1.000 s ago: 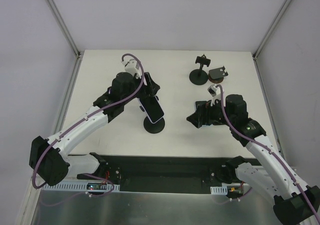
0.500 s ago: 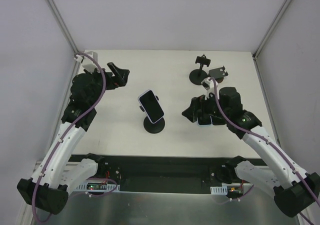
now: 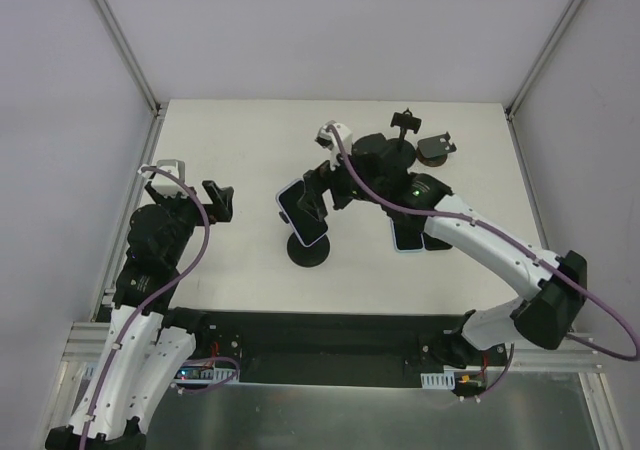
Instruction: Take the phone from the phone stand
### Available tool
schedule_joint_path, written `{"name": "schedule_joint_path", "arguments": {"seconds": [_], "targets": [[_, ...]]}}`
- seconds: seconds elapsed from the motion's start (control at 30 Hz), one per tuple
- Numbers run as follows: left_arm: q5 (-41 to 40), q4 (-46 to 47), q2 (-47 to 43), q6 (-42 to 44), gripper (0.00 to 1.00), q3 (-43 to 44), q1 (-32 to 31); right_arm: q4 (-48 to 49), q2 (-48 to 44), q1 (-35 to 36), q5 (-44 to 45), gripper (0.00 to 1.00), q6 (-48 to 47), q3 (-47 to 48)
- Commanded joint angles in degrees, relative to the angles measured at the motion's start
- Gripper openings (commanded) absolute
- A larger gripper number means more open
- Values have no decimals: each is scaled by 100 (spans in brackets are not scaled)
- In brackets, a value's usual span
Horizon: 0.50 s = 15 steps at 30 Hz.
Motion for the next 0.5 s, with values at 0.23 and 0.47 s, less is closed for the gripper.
{"name": "schedule_joint_path", "arguments": {"seconds": [0.23,0.47], "targets": [[-312,-75,-283,613,92,-99,74,-223,1564,720,1193,96,-328,1793],[-30,-84,-187,472,92,-90,162,-284,1802,949,2108,96,-328,1838]]}}
